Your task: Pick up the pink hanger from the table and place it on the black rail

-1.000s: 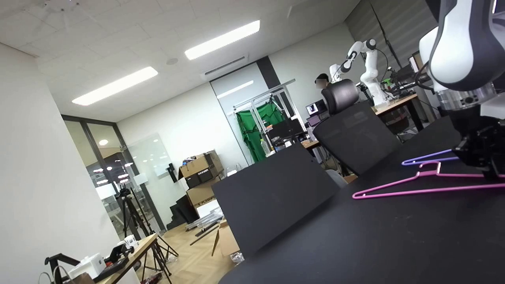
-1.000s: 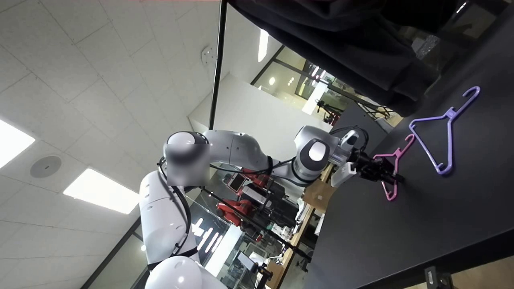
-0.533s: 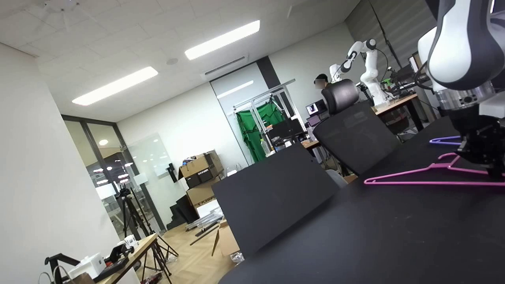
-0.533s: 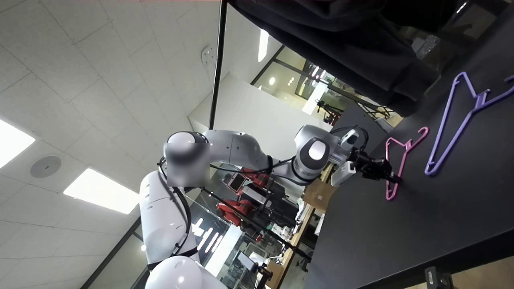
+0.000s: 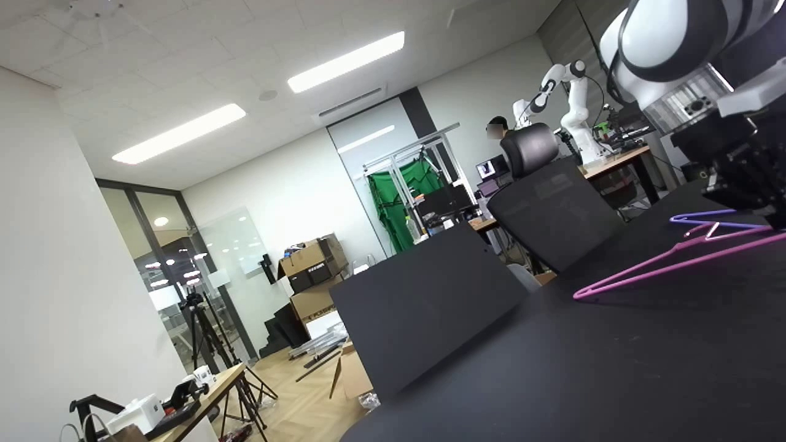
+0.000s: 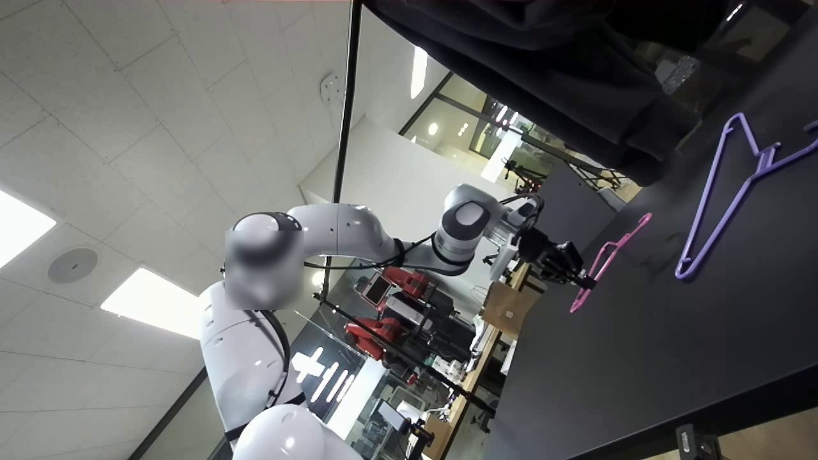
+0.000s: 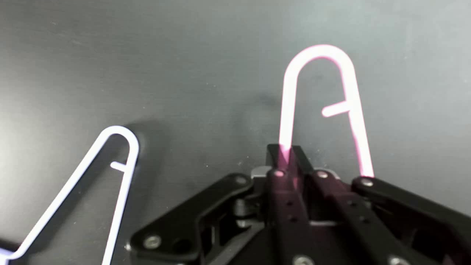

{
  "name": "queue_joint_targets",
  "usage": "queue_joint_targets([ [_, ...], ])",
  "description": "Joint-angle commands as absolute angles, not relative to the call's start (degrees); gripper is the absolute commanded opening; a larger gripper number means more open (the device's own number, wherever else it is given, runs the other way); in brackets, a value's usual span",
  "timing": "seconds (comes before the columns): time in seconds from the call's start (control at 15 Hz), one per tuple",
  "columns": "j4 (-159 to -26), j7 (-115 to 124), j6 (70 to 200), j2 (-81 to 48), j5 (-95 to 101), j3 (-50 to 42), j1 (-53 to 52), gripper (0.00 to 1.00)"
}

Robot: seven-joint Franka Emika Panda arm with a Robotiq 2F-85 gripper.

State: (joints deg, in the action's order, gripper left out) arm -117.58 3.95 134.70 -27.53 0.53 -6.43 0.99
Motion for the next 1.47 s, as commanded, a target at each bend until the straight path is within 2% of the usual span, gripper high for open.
queue_joint_targets([
  [0.0, -120.65, 8.84, 124.69, -18.5, 9.64, -8.44, -2.63, 0.02],
  [0.27, -121.44, 12.39, 112.12, -11.34, 22.85, -7.24, -5.0, 0.02],
  [0.67, -123.28, 2.22, 98.81, -2.1, 27.63, -0.7, -5.16, 0.02],
  [1.4, -129.79, 1.73, 94.42, 12.21, 41.96, 7.68, -7.43, 0.02],
])
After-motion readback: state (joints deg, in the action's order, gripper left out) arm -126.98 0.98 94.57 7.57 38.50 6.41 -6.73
